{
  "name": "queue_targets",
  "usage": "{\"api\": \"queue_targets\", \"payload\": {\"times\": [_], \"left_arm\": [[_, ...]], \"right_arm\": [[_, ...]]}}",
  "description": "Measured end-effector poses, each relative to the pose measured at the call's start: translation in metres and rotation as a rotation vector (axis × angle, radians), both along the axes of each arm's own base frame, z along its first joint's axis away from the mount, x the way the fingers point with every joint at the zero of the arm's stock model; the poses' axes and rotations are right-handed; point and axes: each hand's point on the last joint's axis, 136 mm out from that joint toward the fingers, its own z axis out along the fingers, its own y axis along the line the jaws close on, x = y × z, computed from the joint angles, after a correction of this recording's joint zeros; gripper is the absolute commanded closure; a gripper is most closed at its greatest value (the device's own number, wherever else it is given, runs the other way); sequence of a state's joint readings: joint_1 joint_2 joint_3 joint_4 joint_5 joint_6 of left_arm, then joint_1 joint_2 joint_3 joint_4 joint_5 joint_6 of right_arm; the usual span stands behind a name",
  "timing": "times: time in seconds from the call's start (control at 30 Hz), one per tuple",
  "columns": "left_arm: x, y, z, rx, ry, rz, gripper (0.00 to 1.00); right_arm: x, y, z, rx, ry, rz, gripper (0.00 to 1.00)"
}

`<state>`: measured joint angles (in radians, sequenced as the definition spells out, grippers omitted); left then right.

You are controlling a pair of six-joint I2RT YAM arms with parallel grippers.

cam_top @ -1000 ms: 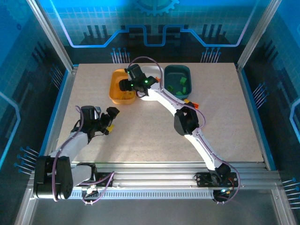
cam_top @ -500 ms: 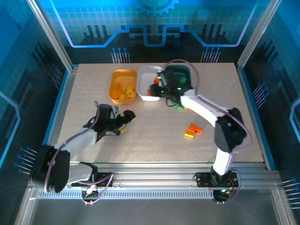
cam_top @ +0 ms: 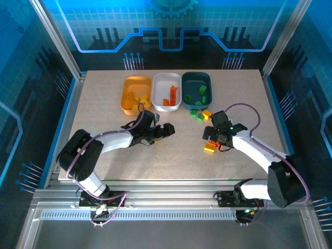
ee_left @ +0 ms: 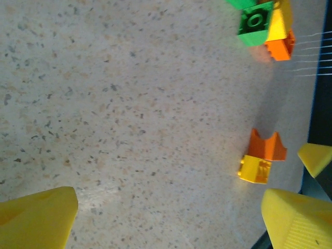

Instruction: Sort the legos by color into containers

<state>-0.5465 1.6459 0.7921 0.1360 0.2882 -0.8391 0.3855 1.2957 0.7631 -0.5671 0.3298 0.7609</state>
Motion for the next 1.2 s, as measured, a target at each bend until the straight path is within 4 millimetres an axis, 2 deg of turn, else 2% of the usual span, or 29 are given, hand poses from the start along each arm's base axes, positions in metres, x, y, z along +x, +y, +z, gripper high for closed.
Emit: {"api": "queue_targets", "payload": {"times": [0.1,0.17,0.4,0.53,0.7,0.8,0.9,1.03,1.1,1.2], "left_arm": [[0.0,0.0,-0.01,0.009,0.016,0.0,0.07],[0.001,-0.001,-0.009,0.005,0.01,0.001,0.07],[0.003,-0.002,-0.006,-0.003,0.0,0.002,0.06],[0.001,-0.001,-0.005,0.005,0.001,-0.003,0.06],[0.0,0.001,0.005,0.003,-0.016,-0.004,0.05],[0.001,0.0,0.008,0.0,-0.022,-0.004,0.05],[0.0,0.001,0.007,0.003,-0.015,-0.004,0.05],[0.002,0.004,0.006,0.004,-0.012,0.006,0.04],[0.008,0.012,0.007,-0.001,-0.012,0.031,0.05],[0.024,0.04,0.01,-0.043,-0.004,0.124,0.04]], "right_arm": [[-0.008,-0.003,-0.009,0.0,0.027,-0.02,0.0],[-0.012,-0.002,-0.016,0.004,0.052,-0.018,0.0],[-0.008,0.001,-0.039,0.029,0.116,-0.026,0.07],[-0.002,0.0,-0.043,0.039,0.119,-0.037,0.17],[0.003,0.002,-0.044,0.043,0.112,-0.03,0.33],[0.006,0.003,-0.042,0.044,0.098,-0.017,0.37],[0.01,0.005,-0.036,0.053,0.068,-0.004,0.38],[0.017,0.011,-0.015,0.058,0.0,0.029,0.39],[0.026,0.022,0.0,0.066,-0.042,0.066,0.39],[0.055,0.059,0.033,0.089,-0.128,0.155,0.38]]}}
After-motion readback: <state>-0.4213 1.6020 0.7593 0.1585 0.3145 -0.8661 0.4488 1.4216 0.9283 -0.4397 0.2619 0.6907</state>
